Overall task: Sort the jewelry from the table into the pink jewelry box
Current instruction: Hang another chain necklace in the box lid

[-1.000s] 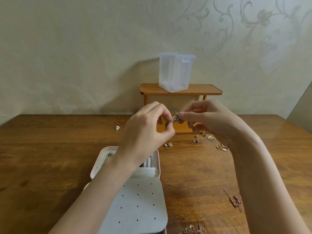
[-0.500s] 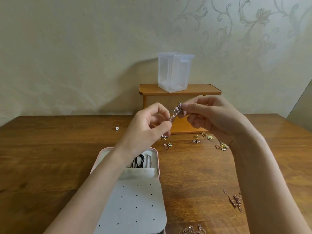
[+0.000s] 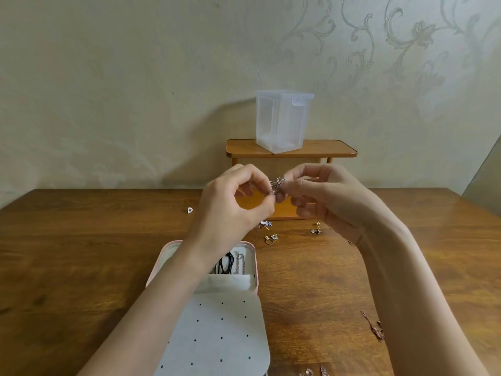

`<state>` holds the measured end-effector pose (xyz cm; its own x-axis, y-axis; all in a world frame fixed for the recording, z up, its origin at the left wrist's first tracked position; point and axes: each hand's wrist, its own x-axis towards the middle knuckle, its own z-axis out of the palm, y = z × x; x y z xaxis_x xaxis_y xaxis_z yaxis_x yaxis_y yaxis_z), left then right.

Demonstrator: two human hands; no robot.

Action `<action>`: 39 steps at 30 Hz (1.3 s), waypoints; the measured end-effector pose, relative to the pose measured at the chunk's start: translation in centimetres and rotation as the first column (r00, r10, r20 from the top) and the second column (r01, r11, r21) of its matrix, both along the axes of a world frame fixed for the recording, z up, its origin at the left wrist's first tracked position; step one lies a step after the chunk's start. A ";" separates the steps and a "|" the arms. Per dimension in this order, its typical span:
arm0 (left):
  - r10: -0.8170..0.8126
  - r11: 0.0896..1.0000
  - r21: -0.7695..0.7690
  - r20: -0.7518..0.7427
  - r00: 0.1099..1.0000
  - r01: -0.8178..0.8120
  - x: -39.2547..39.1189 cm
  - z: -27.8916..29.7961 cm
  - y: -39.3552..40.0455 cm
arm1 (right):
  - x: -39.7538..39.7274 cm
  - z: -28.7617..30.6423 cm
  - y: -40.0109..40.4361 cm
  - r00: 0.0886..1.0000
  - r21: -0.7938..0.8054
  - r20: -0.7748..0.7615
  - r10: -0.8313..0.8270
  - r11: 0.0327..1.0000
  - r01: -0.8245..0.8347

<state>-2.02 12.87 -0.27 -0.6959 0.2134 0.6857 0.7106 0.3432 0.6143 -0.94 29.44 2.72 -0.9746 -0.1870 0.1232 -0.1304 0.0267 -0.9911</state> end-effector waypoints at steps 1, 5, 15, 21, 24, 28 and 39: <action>0.002 1.000 -0.014 -0.028 1.000 -0.003 0.0 0.0 0.0 | 0.0 -0.1 0.0 1.000 0.002 0.004 -0.002 1.000 0.002; 0.103 0.981 -0.134 -0.231 0.967 -0.137 -0.2 -0.1 0.0 | -0.3 -0.2 -0.3 0.996 -0.159 0.077 0.036 0.987 -0.024; -0.114 0.984 0.177 0.470 0.875 0.033 -0.5 0.3 -0.6 | -0.4 0.3 0.5 0.941 -0.345 -0.086 -0.327 0.896 0.280; -0.406 0.829 0.560 0.582 0.705 0.015 -1.0 0.1 -1.0 | -0.2 0.5 0.3 0.931 -0.345 -0.105 -0.350 0.891 0.296; -0.569 0.699 0.714 0.533 0.626 0.027 -0.9 0.5 -0.8 | -0.3 0.3 0.6 0.931 -0.299 -0.058 -0.360 0.896 0.328; -0.587 0.664 0.747 0.516 0.624 0.006 -0.8 0.5 -0.8 | -0.5 -0.1 0.8 0.928 -0.080 -0.060 -0.369 0.928 0.364; -0.305 0.894 0.448 0.609 0.732 0.000 -0.5 -0.3 -0.4 | -0.3 -0.8 0.7 1.000 0.664 -0.030 0.005 0.748 0.016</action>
<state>-2.53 12.42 -0.56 -0.9765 0.1785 0.1205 0.1017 -0.1112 0.9886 -1.26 30.11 1.93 -0.9740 -0.2264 -0.0025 -0.1555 0.6771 -0.7193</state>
